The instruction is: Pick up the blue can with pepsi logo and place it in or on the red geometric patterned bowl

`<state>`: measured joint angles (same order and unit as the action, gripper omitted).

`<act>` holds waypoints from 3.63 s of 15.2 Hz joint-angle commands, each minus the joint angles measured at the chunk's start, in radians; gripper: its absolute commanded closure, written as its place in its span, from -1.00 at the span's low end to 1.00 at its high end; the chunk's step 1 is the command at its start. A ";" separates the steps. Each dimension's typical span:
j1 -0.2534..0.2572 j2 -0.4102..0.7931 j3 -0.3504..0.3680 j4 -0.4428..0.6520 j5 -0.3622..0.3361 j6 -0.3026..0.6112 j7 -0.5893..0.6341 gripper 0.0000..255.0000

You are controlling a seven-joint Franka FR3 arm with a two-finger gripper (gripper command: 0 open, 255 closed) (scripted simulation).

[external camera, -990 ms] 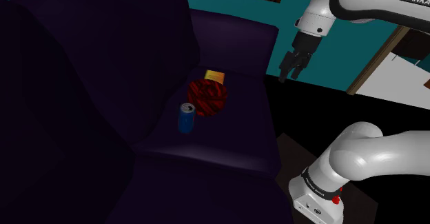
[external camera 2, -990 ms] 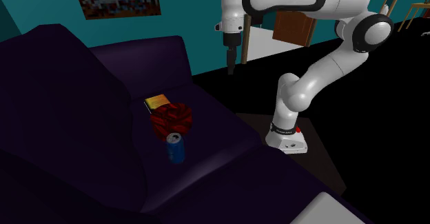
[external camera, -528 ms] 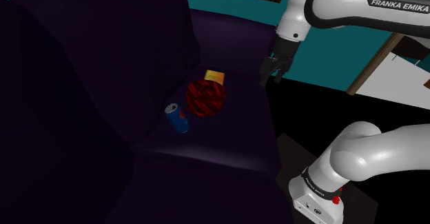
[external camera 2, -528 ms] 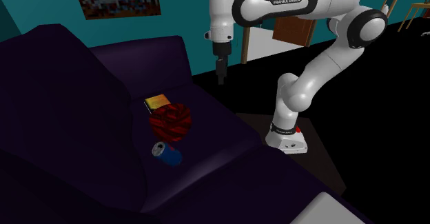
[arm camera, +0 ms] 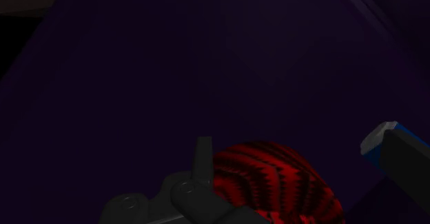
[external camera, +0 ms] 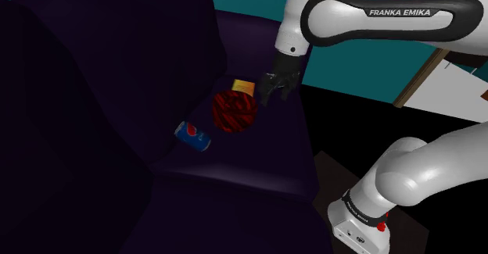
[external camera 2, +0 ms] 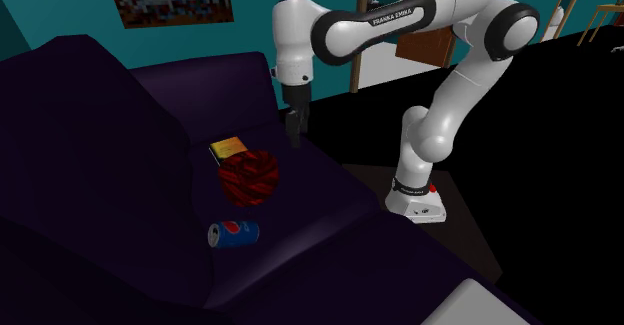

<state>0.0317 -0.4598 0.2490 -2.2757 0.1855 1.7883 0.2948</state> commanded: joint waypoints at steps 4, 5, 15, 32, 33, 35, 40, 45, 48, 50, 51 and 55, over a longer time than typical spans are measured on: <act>0.008 0.178 0.086 0.102 -0.025 0.078 0.108 -1.00; 0.010 0.215 0.101 0.126 -0.035 0.091 0.131 -1.00; 0.074 0.624 0.202 0.436 -0.217 0.149 0.376 -1.00; 0.082 0.656 0.198 0.370 -0.233 0.244 0.388 1.00; 0.082 0.656 0.198 0.370 -0.233 0.244 0.388 1.00; 0.082 0.656 0.198 0.370 -0.233 0.244 0.388 1.00; 0.082 0.656 0.198 0.370 -0.233 0.244 0.388 1.00; 0.166 0.754 0.217 0.515 -0.444 0.181 0.328 -1.00; 0.263 0.834 0.229 0.622 -0.638 0.136 0.248 -1.00; 0.320 0.869 0.233 0.662 -0.744 0.123 0.196 -1.00; 0.319 0.873 0.229 0.655 -0.747 0.134 0.198 -1.00; 0.312 0.890 0.220 0.629 -0.762 0.176 0.207 -1.00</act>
<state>0.3469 0.4264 0.4717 -1.6386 -0.5706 1.9519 0.5018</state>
